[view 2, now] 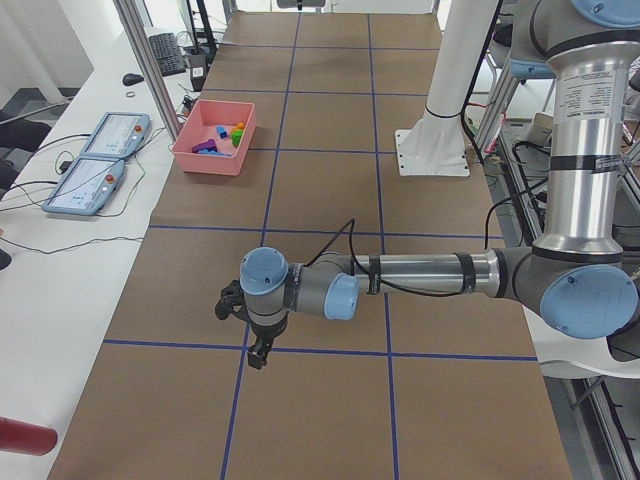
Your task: Put all blocks into box
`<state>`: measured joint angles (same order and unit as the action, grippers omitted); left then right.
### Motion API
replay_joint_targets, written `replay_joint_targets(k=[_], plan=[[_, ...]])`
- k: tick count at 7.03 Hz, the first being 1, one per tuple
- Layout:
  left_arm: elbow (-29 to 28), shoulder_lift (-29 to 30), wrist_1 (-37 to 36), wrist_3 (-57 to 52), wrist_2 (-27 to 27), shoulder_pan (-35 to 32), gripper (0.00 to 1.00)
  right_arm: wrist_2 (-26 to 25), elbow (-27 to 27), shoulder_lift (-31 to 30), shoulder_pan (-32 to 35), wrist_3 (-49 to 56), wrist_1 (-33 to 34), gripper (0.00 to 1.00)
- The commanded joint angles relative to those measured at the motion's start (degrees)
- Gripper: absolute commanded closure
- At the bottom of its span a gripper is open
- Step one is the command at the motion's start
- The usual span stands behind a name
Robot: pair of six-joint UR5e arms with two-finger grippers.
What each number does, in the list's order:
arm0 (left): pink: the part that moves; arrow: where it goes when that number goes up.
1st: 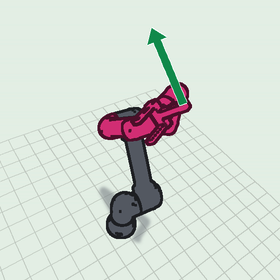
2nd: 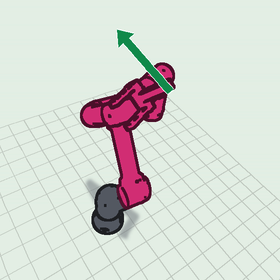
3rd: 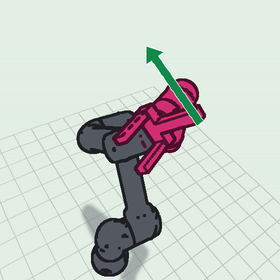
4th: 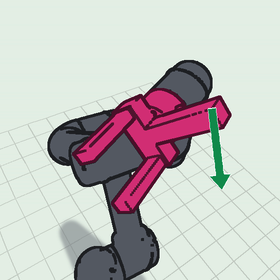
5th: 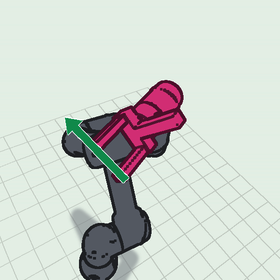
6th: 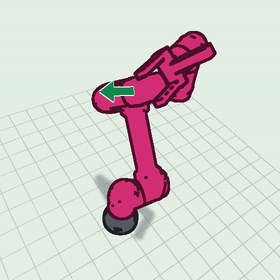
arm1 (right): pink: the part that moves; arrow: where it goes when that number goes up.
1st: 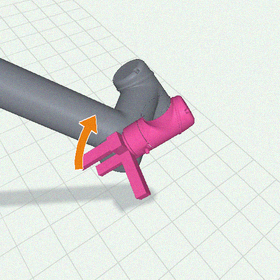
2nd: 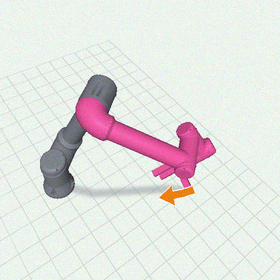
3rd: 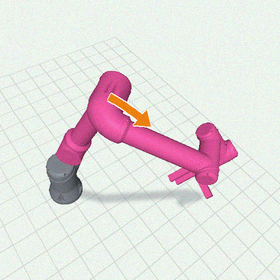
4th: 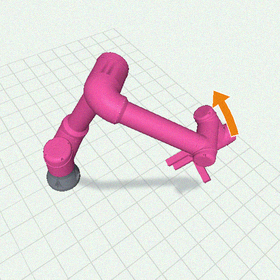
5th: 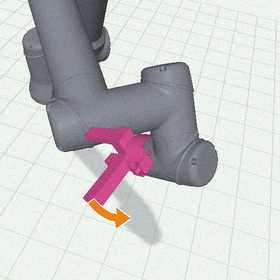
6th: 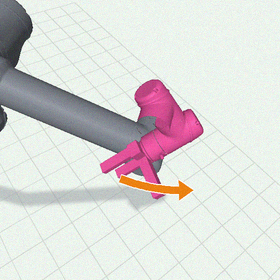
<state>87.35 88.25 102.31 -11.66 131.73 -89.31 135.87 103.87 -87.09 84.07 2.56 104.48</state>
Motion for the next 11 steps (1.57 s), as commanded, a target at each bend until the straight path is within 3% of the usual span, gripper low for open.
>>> replay_joint_targets(k=[1,3,5,11], plan=[[0.2,-0.6,-0.6,1.0,0.3,-0.3,0.00,0.0,-0.2,-8.3,2.1,-0.2,-8.1,0.00],[4.8,-0.6,-4.2,11.4,0.5,-0.3,0.00,0.3,-0.1,-10.8,4.9,-0.1,-8.2,0.00],[8.4,-2.2,-9.8,11.4,3.8,-0.3,0.00,0.4,-0.2,-11.3,5.3,-0.3,-8.1,0.00],[8.6,-3.3,-9.4,11.6,4.0,-0.3,0.00,-1.2,0.7,-12.0,8.6,-2.6,-8.4,0.00]])
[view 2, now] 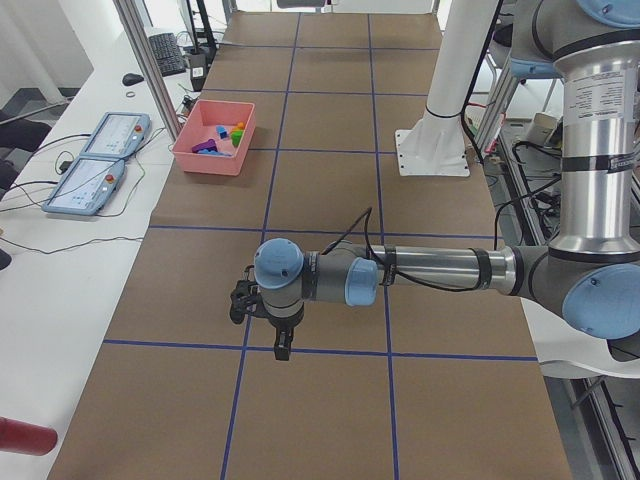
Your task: Put all blocks into box
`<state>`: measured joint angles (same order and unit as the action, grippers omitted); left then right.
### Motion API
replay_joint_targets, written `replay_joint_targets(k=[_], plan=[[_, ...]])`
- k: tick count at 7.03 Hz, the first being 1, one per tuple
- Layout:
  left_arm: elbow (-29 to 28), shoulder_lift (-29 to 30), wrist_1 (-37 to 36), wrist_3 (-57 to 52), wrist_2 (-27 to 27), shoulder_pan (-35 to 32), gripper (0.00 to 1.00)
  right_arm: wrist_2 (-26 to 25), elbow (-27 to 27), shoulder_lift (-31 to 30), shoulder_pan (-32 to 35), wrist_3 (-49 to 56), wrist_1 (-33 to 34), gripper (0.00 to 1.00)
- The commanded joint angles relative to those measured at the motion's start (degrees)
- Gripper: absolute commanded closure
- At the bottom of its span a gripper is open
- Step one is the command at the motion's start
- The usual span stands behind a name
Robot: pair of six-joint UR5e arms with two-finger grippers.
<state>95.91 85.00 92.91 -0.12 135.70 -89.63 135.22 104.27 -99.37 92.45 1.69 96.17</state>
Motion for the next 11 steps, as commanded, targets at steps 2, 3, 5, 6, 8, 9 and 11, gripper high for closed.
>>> replay_joint_targets(k=[2,3,5,6,8,9,11], plan=[[0.3,0.0,0.1,-0.1,-0.1,0.0,0.00,-0.7,0.1,0.5,0.2,-2.9,-2.3,0.00],[0.6,0.0,0.0,-0.1,-0.1,0.0,0.00,-0.7,-0.5,0.3,0.2,-3.2,-4.0,0.00],[0.6,0.0,0.0,-0.1,-0.1,0.0,0.00,-0.6,-0.6,0.4,0.2,-3.2,-4.1,0.00],[0.6,0.1,0.1,-0.1,-0.1,0.0,0.00,-0.3,-0.6,0.4,0.2,-3.2,-4.1,0.00],[0.6,0.1,0.0,-0.1,-0.1,0.1,0.00,-0.3,-0.6,0.4,0.2,-3.3,-4.1,0.00],[0.6,0.1,0.1,-0.1,-0.1,0.1,0.00,-0.2,-0.6,0.4,0.2,-3.3,-4.1,0.00],[0.5,0.1,0.0,-0.1,-0.1,0.1,0.00,-0.2,-0.6,0.4,0.2,-3.3,-4.1,0.00]])
